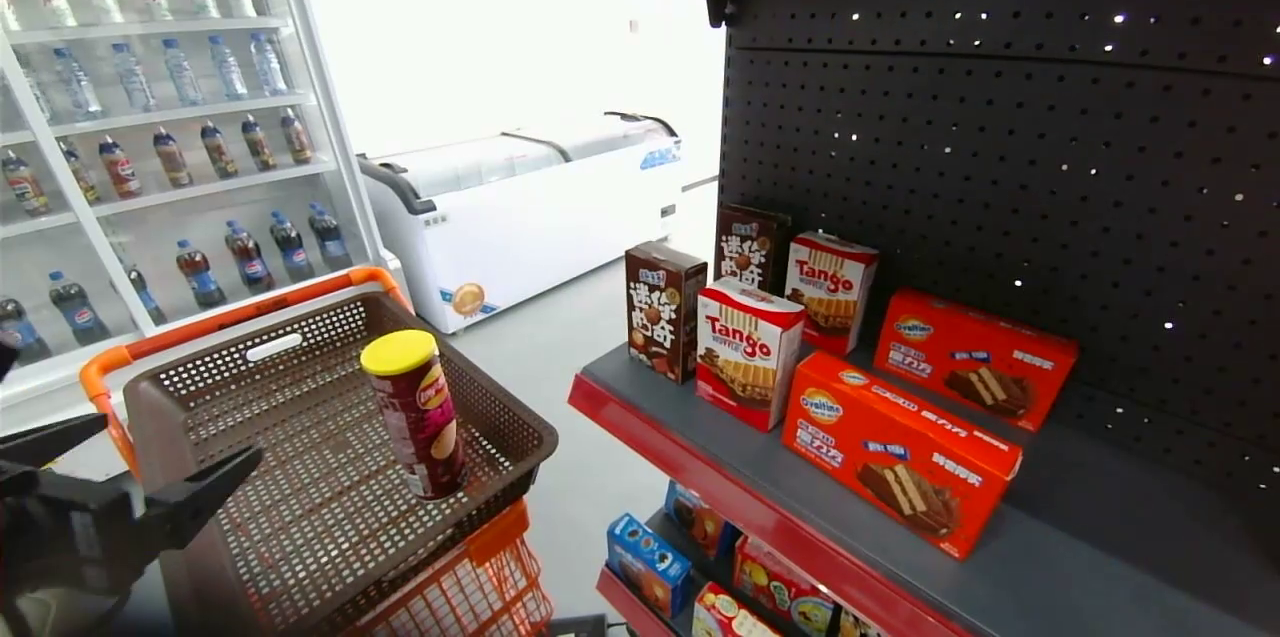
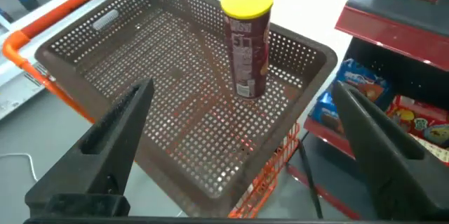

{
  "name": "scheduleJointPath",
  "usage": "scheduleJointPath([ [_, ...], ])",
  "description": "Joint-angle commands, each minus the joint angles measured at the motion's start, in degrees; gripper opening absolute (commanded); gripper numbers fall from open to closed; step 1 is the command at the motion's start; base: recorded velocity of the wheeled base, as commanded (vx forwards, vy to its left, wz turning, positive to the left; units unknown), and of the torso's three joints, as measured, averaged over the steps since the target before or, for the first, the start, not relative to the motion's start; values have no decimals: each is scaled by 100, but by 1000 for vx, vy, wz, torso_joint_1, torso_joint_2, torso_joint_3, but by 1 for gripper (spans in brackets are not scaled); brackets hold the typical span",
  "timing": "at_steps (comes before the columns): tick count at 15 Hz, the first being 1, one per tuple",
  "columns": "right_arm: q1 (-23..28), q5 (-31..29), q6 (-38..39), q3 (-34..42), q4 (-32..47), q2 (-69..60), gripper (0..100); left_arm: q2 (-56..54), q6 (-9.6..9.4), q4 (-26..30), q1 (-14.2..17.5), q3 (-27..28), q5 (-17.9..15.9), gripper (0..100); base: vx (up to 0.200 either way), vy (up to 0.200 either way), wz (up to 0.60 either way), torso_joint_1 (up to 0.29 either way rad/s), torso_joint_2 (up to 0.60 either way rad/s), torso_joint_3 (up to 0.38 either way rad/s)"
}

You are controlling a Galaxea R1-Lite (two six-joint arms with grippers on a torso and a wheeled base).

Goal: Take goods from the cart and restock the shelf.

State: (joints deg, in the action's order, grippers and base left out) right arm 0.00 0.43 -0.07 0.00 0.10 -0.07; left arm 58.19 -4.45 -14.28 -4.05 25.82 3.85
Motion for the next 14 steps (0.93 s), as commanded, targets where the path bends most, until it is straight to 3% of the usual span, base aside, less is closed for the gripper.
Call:
scheduleJointPath([
  [1,0,1,-1,0,-1,7,100,1679,-3,-743,273,99,-60,100,0,0,0,0,0,0],
  [5,0,1,-1,0,-1,7,100,2751,-91,-1113,299,406,-148,100,0,0,0,0,0,0],
  [12,0,1,-1,0,-10,7,100,4623,-65,-3257,273,371,-658,100,0,0,0,0,0,0],
  [14,0,1,-1,0,-1,7,100,5159,-100,-3837,282,362,-658,100,0,0,0,0,0,0],
])
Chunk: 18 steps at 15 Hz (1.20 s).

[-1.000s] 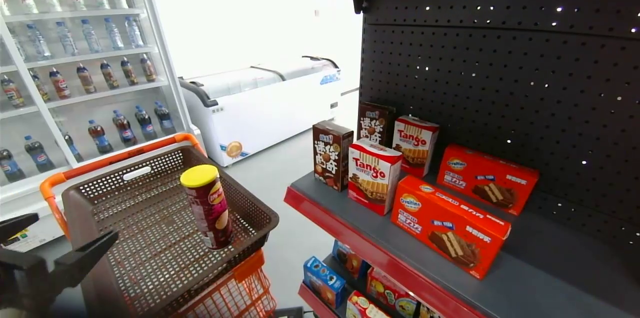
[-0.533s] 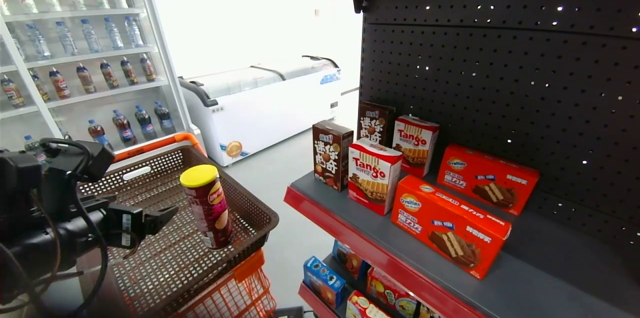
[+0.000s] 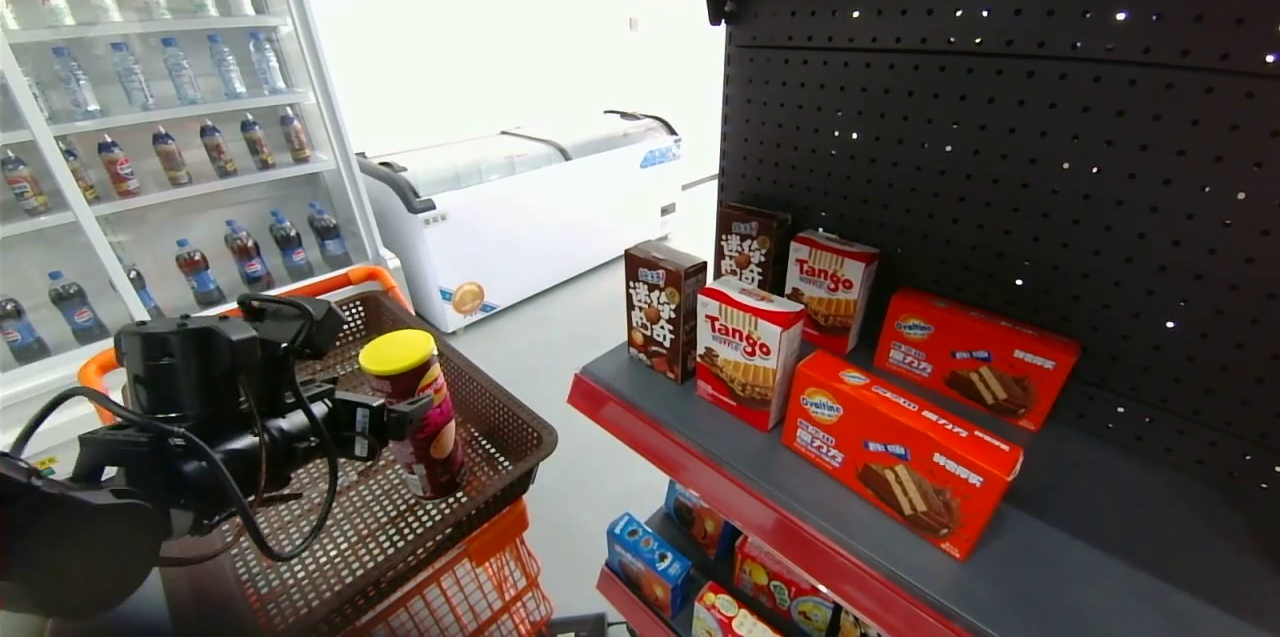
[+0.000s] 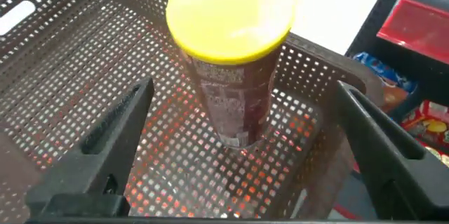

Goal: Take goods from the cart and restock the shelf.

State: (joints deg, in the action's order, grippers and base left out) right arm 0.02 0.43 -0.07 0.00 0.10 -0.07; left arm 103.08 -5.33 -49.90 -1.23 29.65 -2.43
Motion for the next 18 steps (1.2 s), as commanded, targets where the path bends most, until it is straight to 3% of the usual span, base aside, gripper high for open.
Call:
scheduleJointPath([
  [1,-2,1,-1,0,-10,7,100,810,-3,-416,-9,-12,-21,100,0,0,0,0,0,0],
  [7,-2,1,-1,0,-1,7,100,2155,-12,-1989,-70,226,-21,100,0,0,0,0,0,0],
  [14,-2,1,-1,0,-1,7,100,2453,-21,-2481,-149,340,-4,100,0,0,0,0,0,0],
  [15,-2,1,-1,0,-1,7,100,2445,-47,-2464,-149,349,23,0,0,0,0,0,0,0],
  [17,-2,1,-1,0,-1,7,100,2427,-197,-2376,-158,191,181,0,0,0,0,0,0,0],
  [18,-2,1,-1,0,-1,7,100,2383,-373,-2367,-158,85,190,0,0,0,0,0,0,0],
])
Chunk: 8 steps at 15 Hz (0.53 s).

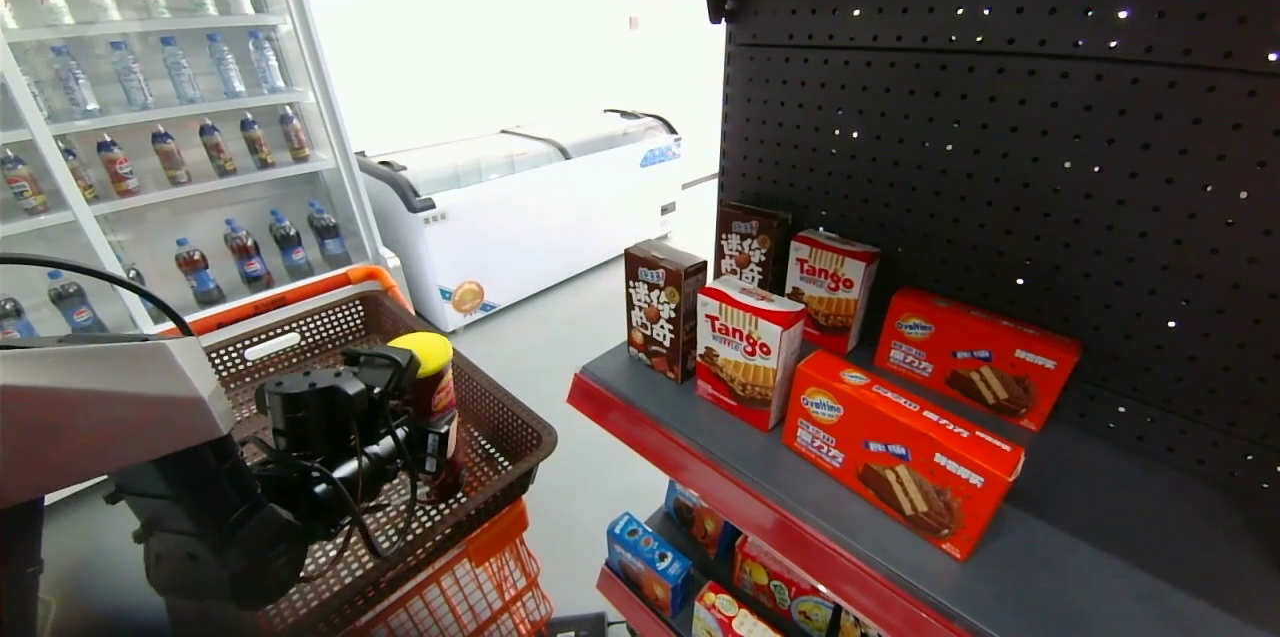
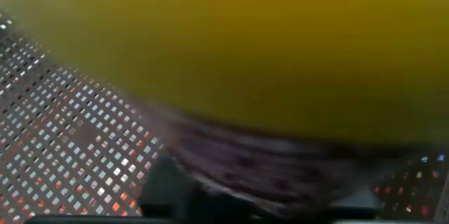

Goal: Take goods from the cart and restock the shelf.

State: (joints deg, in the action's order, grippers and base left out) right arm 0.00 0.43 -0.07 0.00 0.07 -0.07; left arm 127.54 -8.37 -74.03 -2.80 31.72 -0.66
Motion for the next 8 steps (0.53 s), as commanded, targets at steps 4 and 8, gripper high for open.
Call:
scheduleJointPath([
  [4,0,1,-1,0,1,7,100,-713,-323,293,-98,265,-75,0,0,0,0,0,0,0],
  [8,0,1,-1,0,1,7,100,-1425,-947,1559,-141,774,-462,0,0,0,0,0,0,0],
])
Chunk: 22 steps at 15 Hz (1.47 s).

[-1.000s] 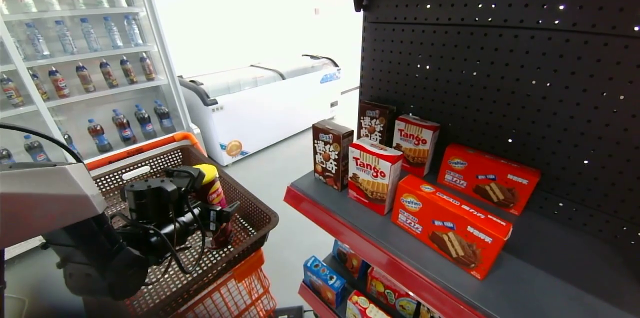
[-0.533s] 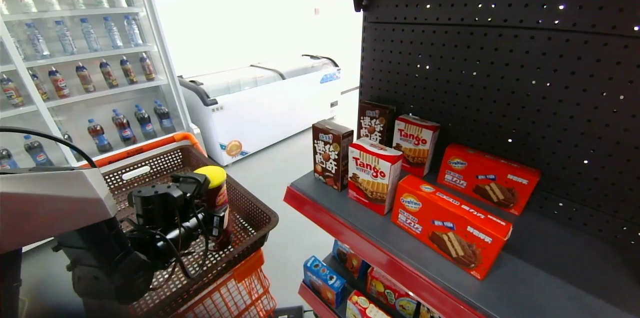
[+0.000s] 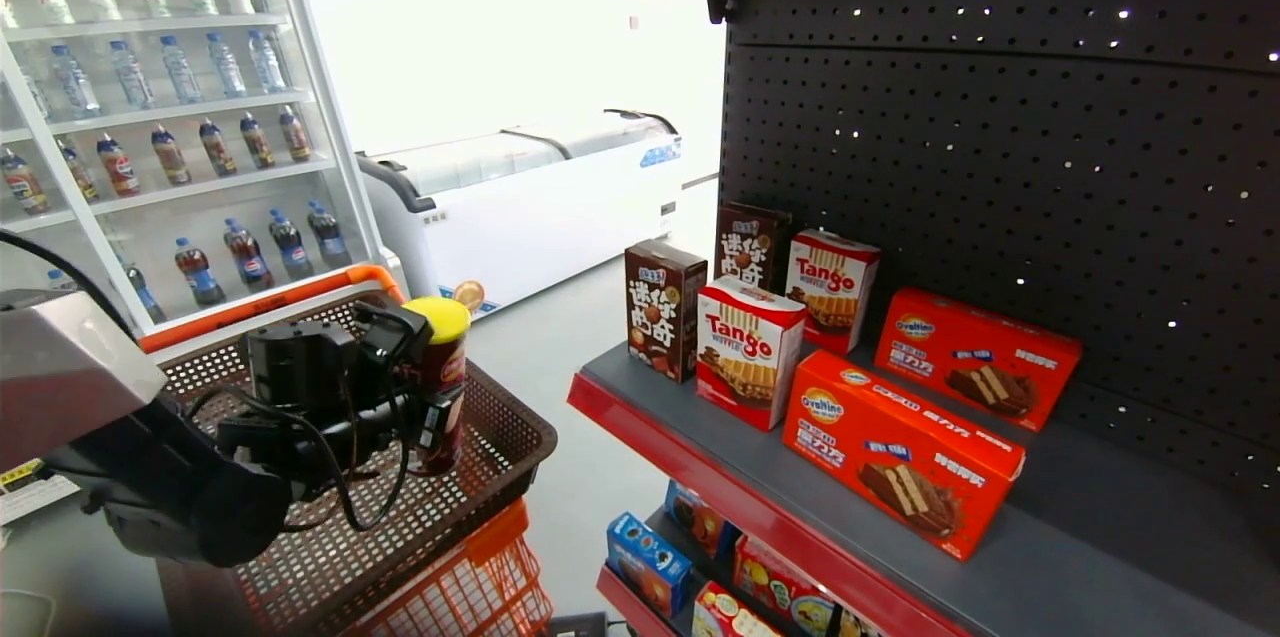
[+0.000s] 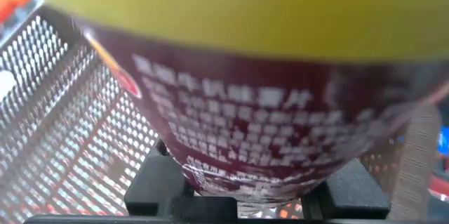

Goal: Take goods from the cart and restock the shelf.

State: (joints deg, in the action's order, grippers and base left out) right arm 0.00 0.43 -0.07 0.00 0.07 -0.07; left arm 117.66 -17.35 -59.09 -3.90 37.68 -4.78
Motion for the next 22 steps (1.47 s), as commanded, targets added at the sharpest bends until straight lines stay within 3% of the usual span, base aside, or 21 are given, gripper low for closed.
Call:
scheduleJointPath([
  [1,0,1,-1,0,1,7,100,-648,56,363,-199,328,-137,0,0,0,0,0,0,0],
  [3,0,1,-1,0,1,7,100,-1052,91,1022,-383,539,-243,0,0,0,0,0,0,0],
  [8,0,1,-1,0,1,7,100,-2072,118,3052,-638,1075,-1025,0,0,0,0,0,0,0],
  [9,0,1,-1,0,-7,7,100,-2301,416,3465,-779,1286,-1236,0,0,0,0,0,0,0],
  [11,0,1,-1,0,1,7,100,-2573,873,3650,-981,1347,-1570,0,0,0,0,0,0,0],
  [14,0,1,-1,0,1,7,100,-2810,891,3650,-1060,1206,-2036,0,0,0,0,0,0,0],
  [16,0,1,-1,0,1,7,100,-2889,891,3668,-1113,1206,-2045,0,0,0,0,0,0,0],
  [22,0,1,-1,0,1,7,100,-3355,891,3483,-1904,934,-2053,0,0,0,0,0,0,0],
])
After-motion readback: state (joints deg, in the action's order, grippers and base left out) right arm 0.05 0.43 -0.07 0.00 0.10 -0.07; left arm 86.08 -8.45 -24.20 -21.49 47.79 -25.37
